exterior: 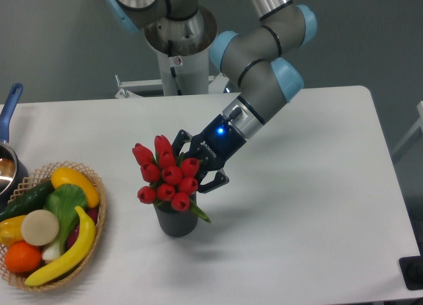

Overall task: Pick up the flowers from the vase
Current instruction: 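Close the gripper around the red tulip stems, then lift the gripped tulips up out of the black vase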

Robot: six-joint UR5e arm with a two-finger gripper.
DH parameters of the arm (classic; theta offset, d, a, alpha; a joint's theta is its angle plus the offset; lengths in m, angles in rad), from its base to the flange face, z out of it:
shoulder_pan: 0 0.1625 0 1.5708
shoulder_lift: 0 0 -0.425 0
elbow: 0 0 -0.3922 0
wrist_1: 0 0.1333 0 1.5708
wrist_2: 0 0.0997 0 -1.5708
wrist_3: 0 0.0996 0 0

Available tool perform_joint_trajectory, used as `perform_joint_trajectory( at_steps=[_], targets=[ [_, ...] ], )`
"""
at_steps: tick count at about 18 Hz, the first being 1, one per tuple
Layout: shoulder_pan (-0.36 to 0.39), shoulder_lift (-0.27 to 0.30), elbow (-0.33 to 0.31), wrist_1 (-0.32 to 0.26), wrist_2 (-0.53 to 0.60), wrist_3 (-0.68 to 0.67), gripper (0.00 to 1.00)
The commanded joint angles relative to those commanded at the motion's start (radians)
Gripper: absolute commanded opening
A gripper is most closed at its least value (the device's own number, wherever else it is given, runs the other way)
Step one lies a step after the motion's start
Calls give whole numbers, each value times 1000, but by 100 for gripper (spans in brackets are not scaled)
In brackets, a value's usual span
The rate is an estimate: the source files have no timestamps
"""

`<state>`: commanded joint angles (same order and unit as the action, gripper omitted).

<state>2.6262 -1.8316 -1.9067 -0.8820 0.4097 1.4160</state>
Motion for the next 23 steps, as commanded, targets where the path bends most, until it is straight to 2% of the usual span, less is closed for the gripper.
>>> perform_joint_trajectory(
  at_steps=[3, 7, 14, 18, 23],
  targets=[
    [-5, 37, 0, 2, -15, -31, 52],
    [-5, 58, 15, 0, -35, -60, 52],
    [-3, 97, 100, 0, -41, -224, 52],
    [-2, 133, 120, 0, -41, -293, 52],
    [0, 146, 173, 0, -41, -382, 52]
  ],
)
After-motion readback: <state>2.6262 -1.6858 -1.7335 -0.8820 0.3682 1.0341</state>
